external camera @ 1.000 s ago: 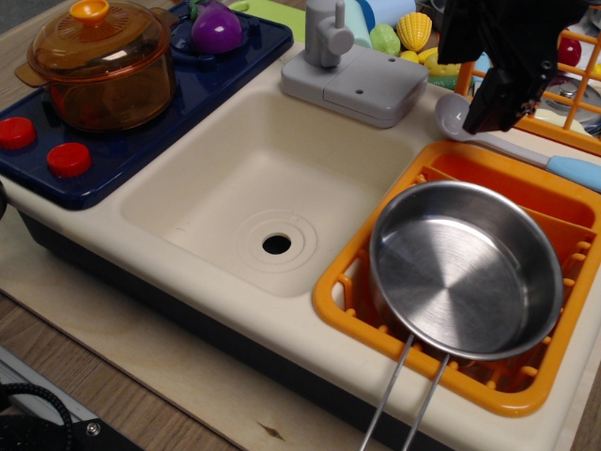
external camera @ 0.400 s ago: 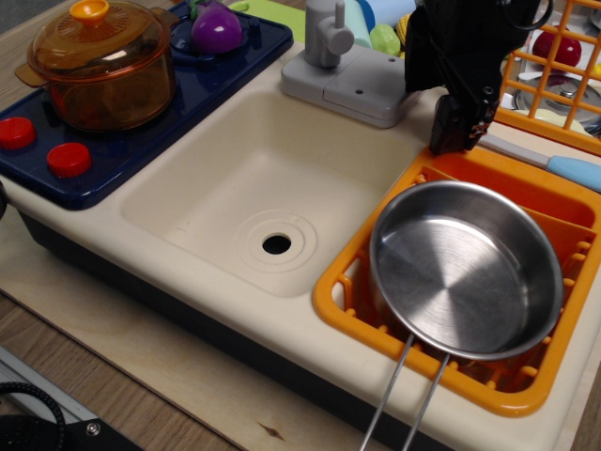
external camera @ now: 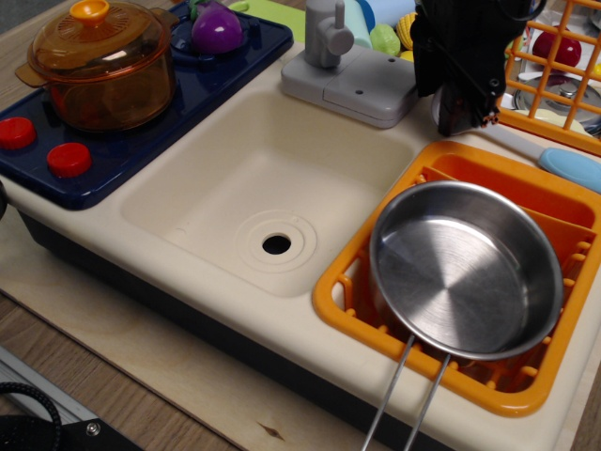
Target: Put spoon into pan
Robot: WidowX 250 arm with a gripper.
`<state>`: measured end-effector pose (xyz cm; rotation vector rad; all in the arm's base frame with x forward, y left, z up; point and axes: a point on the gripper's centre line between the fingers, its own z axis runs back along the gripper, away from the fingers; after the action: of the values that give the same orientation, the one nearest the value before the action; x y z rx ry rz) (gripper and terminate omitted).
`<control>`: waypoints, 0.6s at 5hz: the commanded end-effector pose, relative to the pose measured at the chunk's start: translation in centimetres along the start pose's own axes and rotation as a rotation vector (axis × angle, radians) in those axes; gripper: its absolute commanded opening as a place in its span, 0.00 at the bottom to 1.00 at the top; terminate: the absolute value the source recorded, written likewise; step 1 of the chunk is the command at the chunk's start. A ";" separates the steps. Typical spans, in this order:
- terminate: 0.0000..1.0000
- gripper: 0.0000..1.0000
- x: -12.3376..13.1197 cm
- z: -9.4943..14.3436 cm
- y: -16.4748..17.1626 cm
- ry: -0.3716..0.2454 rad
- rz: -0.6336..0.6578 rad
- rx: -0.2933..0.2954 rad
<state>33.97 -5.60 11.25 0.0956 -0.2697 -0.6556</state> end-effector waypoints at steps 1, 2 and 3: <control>0.00 0.00 -0.1 0.6 -1.2 -0.001 0.059 -0.015; 0.00 0.00 0.0 3.4 -2.2 0.035 0.110 0.006; 0.00 0.00 0.1 6.7 -3.6 0.073 0.151 0.049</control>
<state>28.74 -9.38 16.65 0.1834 -0.1446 -0.4847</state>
